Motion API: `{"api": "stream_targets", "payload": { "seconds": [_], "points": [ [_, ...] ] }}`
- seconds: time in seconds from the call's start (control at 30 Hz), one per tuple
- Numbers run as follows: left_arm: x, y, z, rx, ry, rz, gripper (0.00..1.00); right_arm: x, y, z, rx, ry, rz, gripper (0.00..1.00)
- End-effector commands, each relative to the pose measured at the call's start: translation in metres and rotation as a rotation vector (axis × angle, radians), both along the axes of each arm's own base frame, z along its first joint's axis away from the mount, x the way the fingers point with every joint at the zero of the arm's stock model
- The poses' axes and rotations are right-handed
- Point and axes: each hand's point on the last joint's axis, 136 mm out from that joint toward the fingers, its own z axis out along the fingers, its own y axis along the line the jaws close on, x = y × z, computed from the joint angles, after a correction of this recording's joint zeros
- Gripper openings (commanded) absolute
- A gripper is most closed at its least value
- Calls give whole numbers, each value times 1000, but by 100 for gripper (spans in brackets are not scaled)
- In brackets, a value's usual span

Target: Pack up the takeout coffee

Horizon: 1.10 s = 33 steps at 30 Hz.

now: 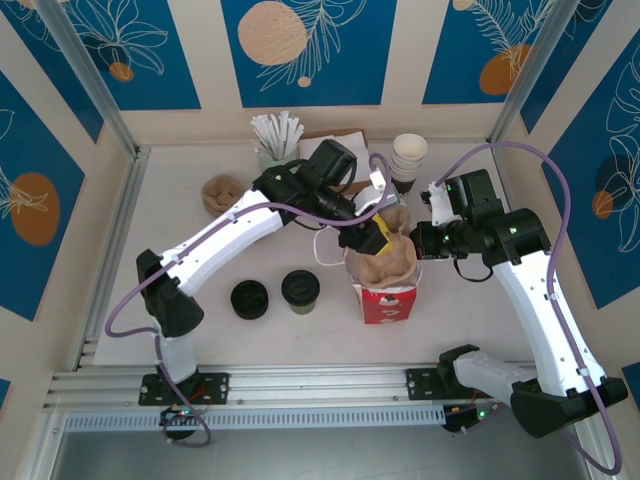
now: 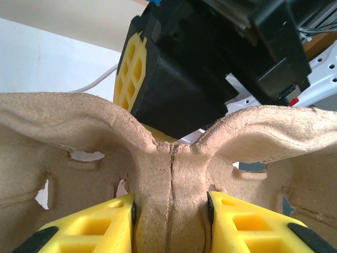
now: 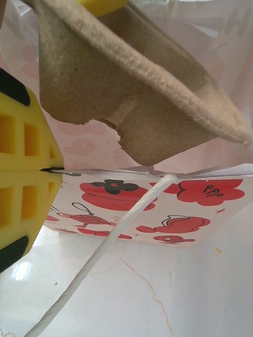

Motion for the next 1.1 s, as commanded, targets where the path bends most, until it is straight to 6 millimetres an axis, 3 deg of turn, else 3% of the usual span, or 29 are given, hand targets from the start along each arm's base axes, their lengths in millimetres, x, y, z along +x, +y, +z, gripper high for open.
{"api": "stream_targets", "payload": {
  "seconds": [0.0,0.37,0.83,1.07],
  "points": [
    [3,8,2,16,-7,8,34,-4,7,7,39,-20,26,0],
    [26,12,-20,111,-41,51,35,-8,14,7,69,-21,67,0],
    [38,4,-57,184,-35,57,33,-6,22,7,97,-25,115,0],
    [43,1,-52,167,-29,88,32,-2,19,31,140,-57,58,30]
  ]
}}
